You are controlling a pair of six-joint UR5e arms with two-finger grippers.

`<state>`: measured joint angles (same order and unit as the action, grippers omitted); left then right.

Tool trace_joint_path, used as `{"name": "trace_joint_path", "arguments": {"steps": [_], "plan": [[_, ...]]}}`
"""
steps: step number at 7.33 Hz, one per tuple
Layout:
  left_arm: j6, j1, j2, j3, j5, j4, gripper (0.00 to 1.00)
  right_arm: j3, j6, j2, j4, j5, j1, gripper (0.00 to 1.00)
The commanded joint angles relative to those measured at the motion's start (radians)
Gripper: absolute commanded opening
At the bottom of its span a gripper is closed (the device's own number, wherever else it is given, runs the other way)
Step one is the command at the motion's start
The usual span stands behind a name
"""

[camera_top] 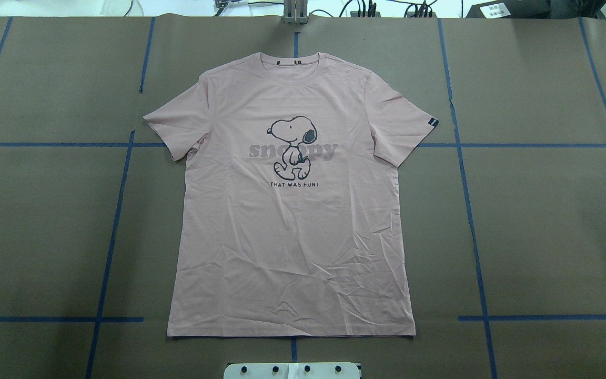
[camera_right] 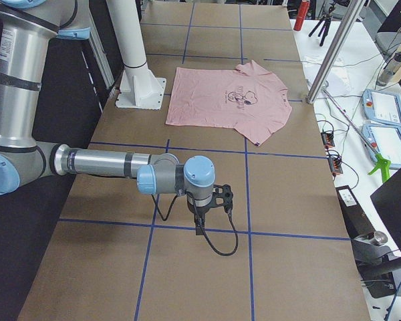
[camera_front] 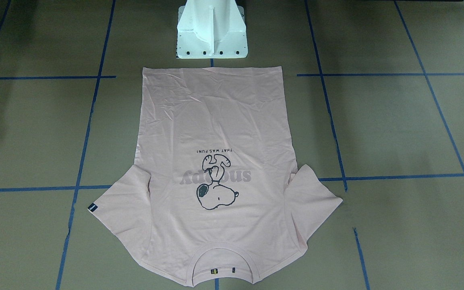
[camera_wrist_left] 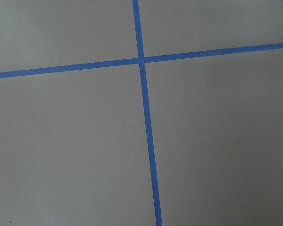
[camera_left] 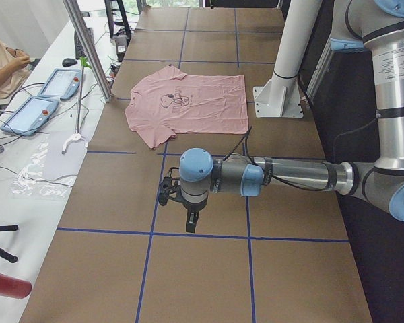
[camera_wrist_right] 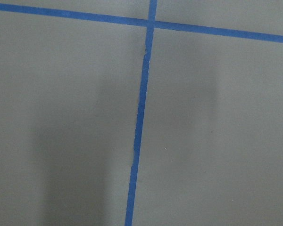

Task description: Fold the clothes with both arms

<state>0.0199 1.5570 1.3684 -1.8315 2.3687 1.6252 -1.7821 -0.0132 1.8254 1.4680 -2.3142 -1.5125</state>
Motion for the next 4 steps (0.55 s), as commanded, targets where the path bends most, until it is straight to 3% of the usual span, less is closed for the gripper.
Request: {"name": "trace_joint_path", "arguments": {"steps": [1, 4], "plan": [[0.005, -0.002, 0.000, -0.002, -0.002, 0.001, 1.00, 0.000, -0.001, 0.000, 0.000, 0.001, 0.000, 1.00], [0.000, -0.002, 0.000, 0.000, -0.012, 0.002, 1.00, 0.004, 0.009, -0.002, 0.006, 0.016, 0.000, 1.00]]}}
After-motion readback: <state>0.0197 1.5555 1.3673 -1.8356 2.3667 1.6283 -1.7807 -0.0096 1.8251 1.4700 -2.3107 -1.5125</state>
